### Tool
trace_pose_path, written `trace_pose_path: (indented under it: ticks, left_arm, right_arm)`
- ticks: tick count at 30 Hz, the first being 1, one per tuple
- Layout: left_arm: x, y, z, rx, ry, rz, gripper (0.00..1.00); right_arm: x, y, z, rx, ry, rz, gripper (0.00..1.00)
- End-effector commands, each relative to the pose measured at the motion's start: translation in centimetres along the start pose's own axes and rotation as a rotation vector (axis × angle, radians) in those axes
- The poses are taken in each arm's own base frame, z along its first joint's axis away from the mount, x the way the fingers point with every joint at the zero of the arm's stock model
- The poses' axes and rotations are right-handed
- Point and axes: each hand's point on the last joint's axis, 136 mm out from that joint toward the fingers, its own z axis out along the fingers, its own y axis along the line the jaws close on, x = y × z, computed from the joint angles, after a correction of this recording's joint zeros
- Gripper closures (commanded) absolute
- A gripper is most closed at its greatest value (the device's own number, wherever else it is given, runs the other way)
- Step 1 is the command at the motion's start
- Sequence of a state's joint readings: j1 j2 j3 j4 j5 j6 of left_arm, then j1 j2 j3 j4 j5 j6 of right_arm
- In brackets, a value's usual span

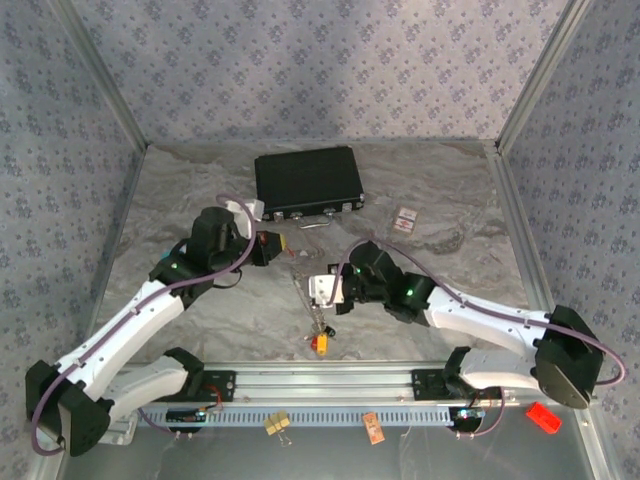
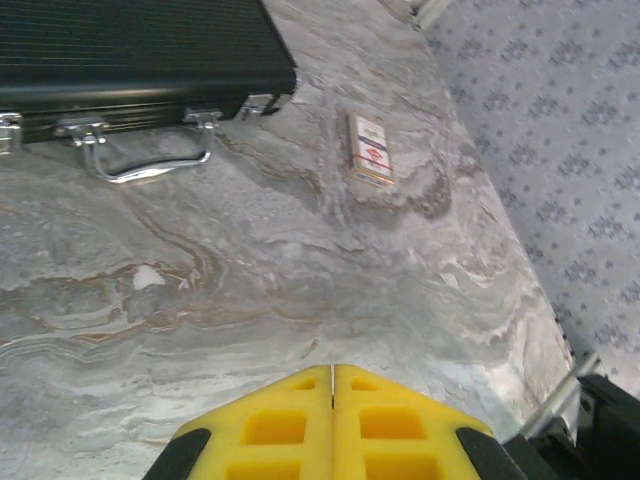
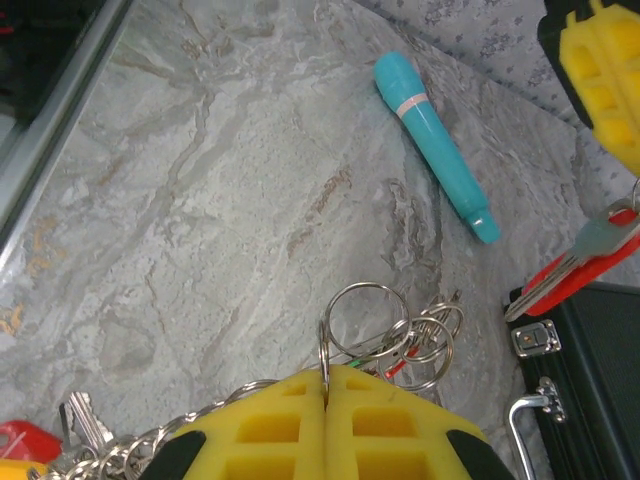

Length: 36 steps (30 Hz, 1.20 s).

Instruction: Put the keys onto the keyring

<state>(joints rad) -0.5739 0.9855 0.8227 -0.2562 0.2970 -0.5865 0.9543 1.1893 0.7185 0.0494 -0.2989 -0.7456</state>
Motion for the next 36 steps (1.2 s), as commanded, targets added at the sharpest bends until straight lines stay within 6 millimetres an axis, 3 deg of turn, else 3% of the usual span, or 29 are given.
trace_pose_path:
  ticks: [1, 5, 9, 13, 20, 36]
  left_arm:
    - [-0.2, -2.0, -1.1, 0.097, -0.032, 0.069, 1.00]
    - [0.0, -1.4, -1.7, 0.071, -0.045, 0.066, 1.00]
    - [-0.3, 2.5, -3.3, -0.176, -0.074, 0.011, 1.00]
    - [1.1, 4.5, -4.1, -0.292, -0.015, -0.060, 1.00]
    - [5.4, 2.7, -2.5, -0.202, 0.176, -0.281, 1.00]
    - [6.9, 2.3, -1.3, -0.198, 0.228, -0.648, 1.00]
  right_arm:
    - [-2.2, -1.2, -0.1, -0.022, -0.064, 0.048, 1.00]
    - [-1.5, -1.7, 0.6, -0.023, -0.016, 0.076, 1.00]
    - [-0.3, -2.8, 1.0, 0.028, 0.059, 0.084, 1.00]
    - [0.4, -3.1, 1.2, 0.037, 0.104, 0.085, 1.00]
    - [0.4, -2.8, 1.6, 0.009, 0.116, 0.085, 1.00]
    - [-2.0, -0.6, 2.7, -0.096, 0.009, 0.083, 1.00]
